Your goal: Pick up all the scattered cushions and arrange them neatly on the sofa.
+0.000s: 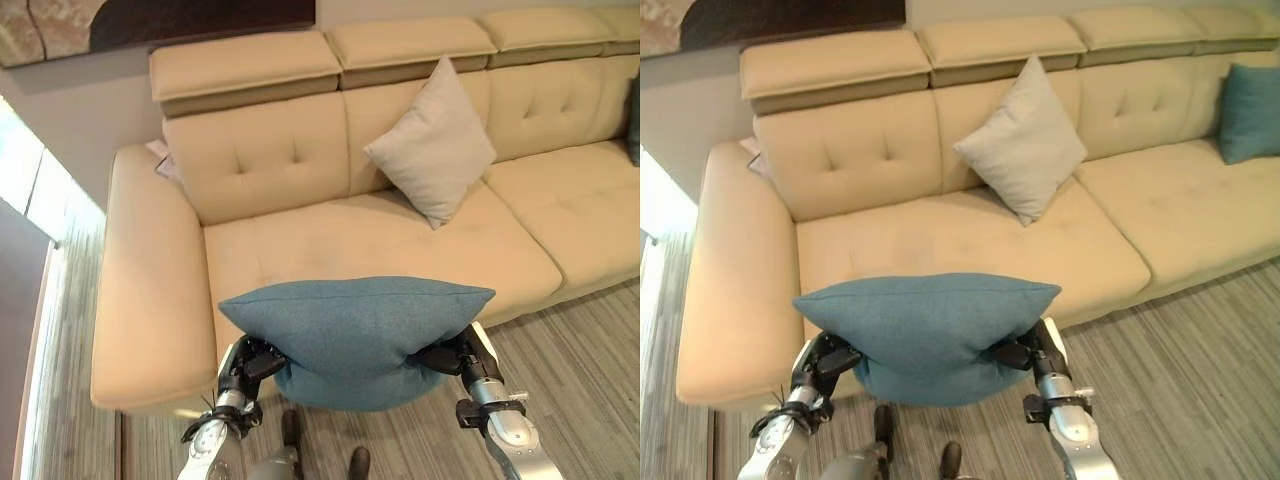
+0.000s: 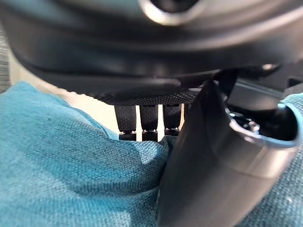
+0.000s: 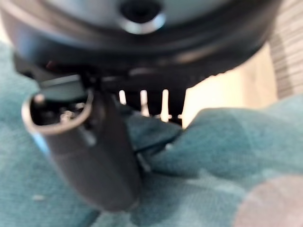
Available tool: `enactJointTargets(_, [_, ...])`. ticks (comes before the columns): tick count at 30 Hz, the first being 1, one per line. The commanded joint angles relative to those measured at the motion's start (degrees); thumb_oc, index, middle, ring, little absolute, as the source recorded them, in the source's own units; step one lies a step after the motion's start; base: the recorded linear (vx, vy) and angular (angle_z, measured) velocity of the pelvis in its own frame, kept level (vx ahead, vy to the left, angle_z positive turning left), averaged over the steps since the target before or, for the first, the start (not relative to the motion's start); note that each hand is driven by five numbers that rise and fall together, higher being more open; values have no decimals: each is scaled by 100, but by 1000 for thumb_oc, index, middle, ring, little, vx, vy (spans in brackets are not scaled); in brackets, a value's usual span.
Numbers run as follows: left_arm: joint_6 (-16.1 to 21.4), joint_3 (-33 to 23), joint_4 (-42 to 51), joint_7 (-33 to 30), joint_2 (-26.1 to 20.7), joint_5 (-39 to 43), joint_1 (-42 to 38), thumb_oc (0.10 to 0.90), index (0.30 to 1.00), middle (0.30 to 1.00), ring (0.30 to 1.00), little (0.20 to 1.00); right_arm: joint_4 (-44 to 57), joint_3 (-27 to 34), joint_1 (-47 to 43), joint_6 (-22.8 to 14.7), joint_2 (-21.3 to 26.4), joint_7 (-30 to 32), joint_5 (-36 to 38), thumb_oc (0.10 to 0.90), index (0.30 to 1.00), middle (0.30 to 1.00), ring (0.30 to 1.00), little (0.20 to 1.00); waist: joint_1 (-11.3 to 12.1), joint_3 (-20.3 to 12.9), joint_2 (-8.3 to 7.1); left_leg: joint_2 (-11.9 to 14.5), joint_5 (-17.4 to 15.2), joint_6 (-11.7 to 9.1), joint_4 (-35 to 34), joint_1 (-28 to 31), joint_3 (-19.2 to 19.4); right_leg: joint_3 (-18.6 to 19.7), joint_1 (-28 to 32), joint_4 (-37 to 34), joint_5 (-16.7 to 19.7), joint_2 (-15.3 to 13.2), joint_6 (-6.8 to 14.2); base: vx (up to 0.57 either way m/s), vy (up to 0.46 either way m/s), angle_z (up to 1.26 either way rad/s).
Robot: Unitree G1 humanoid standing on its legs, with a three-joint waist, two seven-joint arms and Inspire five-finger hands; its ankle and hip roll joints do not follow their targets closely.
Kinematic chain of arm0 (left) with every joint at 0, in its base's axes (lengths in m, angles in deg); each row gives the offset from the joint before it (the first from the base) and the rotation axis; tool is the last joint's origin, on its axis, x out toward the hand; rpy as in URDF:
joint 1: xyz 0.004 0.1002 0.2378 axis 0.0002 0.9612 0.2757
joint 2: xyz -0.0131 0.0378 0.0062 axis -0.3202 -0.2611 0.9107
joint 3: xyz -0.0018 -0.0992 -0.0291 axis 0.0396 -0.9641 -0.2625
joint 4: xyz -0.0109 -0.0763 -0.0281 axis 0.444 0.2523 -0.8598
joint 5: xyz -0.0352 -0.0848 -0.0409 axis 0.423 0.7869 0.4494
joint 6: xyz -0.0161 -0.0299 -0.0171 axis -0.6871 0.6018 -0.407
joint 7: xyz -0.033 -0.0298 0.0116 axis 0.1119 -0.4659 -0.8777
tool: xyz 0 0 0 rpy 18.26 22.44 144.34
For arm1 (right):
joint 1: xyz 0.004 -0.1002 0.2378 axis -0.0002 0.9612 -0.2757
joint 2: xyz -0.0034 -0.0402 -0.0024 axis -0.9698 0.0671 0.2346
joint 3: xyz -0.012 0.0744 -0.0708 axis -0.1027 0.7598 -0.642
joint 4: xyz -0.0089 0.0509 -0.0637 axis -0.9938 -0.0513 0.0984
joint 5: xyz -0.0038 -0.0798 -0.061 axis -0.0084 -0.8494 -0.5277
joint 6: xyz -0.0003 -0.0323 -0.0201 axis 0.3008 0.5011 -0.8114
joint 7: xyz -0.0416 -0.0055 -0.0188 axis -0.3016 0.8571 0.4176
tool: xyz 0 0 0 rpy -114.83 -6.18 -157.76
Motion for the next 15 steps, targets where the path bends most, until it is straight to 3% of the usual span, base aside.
enactJointTargets(1, [539, 237, 1074, 452, 10, -380, -552, 400, 300, 300, 300, 300, 918, -259, -704, -793, -349, -292, 131, 400, 300, 300, 300, 300, 235, -549, -475, -391, -759, 61, 405, 48, 36, 434, 213, 654, -375, -212, 312, 300, 195, -30])
enactJointTargets(4, [540, 149, 1168, 444, -92, -351, -534, 400, 300, 300, 300, 300, 941, -301, -786, -797, -420, -357, 139, 400, 300, 300, 300, 300, 251, -500, -476, -447, -960, 258, 416, 277, 123, 434, -102, 1549, -169, -446, 506, 140, 138, -19])
enactJointTargets(7, [578, 109, 1153, 428, -192, -391, -570, 400, 300, 300, 300, 300, 997, -318, -809, -823, -514, -392, 167, 400, 300, 300, 300, 300, 172, -385, -368, -380, -1076, 362, 444, 437, 37, 418, -717, 2428, 106, -581, 540, 101, 98, -7])
enactJointTargets(12, [609, 125, 1092, 443, -144, -443, -564, 400, 300, 300, 300, 300, 1009, -290, -799, -812, -487, -414, 142, 400, 300, 300, 300, 300, 52, -377, -325, -421, -1168, 290, 336, 717, -153, 379, -918, 1738, -35, -544, 413, 163, -3, 29])
enactJointTargets(13, [617, 135, 1090, 437, -128, -449, -569, 400, 300, 300, 300, 300, 1001, -281, -801, -803, -472, -399, 130, 400, 300, 300, 300, 300, 12, -364, -339, -461, -1179, 277, 308, 778, -211, 460, -964, 1484, 26, -500, 418, 223, -83, 21])
enactJointTargets(14, [632, 155, 1055, 422, -81, -459, -583, 400, 300, 300, 300, 300, 983, -259, -786, -789, -467, -384, 96, 400, 300, 300, 300, 300, -64, -366, -392, -550, -1202, 255, 201, 904, -352, 808, -1047, 1003, 204, -372, 461, 178, -67, 12])
enactJointTargets(15, [632, 156, 1055, 422, -79, -460, -581, 400, 300, 300, 300, 300, 983, -259, -784, -789, -465, -384, 95, 400, 300, 300, 300, 300, -64, -354, -385, -545, -1206, 253, 191, 928, -355, 804, -1020, 985, 208, -365, 461, 219, -111, 38])
